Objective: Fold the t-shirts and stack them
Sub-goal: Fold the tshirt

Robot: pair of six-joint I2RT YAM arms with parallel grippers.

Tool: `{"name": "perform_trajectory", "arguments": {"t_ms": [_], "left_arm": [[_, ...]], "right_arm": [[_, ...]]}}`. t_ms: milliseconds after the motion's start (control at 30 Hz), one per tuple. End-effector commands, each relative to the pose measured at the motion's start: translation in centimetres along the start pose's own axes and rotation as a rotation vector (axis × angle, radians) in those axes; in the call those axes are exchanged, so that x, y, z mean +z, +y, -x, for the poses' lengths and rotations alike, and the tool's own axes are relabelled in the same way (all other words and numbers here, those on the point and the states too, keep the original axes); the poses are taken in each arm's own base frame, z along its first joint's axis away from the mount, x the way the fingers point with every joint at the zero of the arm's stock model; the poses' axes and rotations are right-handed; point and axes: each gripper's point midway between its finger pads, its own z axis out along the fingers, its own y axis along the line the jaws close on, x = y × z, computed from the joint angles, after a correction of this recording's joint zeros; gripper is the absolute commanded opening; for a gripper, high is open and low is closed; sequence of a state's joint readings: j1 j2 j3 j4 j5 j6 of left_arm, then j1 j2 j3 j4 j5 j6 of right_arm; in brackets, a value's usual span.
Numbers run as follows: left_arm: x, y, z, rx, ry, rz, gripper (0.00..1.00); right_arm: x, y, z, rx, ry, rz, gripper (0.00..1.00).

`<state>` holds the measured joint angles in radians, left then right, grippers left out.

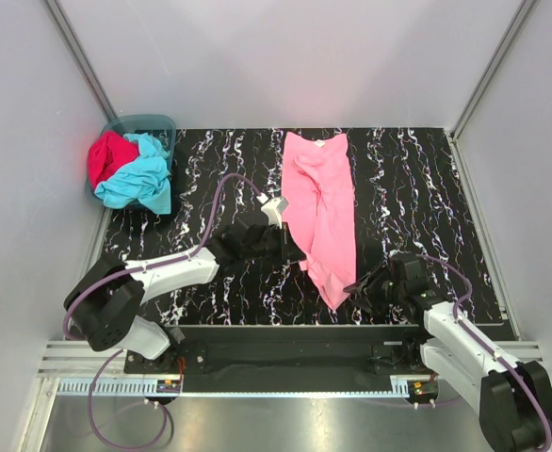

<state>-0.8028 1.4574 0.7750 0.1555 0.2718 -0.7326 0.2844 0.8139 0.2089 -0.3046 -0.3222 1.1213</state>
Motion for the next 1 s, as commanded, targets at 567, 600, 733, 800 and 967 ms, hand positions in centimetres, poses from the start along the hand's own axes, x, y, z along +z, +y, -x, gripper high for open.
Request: {"name": "perform_trajectory", "arguments": {"t_ms": [567, 600, 733, 800, 967], "left_arm": [[-0.9, -0.9, 1.8, 0.028, -0.068, -0.039, 0.0], [-0.9, -0.8, 1.8, 0.026, -0.068, -0.037, 0.0], [-0.9, -0.7, 1.7, 0.025, -0.066, -0.035, 0.0], [-0.9, -0.6, 1.7, 0.023, -0.068, -0.031, 0.0], [-0.9, -0.6, 1.7, 0.023, -0.068, -0.031, 0.0]], "right_arm": [[2.2, -1.5, 1.0, -0.011, -0.079, 0.041, 0.51], [2.3, -1.7, 1.0, -0.009, -0.075, 0.04, 0.5], [2.8, -1.6, 1.0, -0.011, -0.073, 0.054, 0.38], [2.9, -1.8, 0.9, -0.007, -0.065, 0.047, 0.21], [2.3, -0.7, 1.2, -0.019, -0.076, 0.07, 0.0]]}}
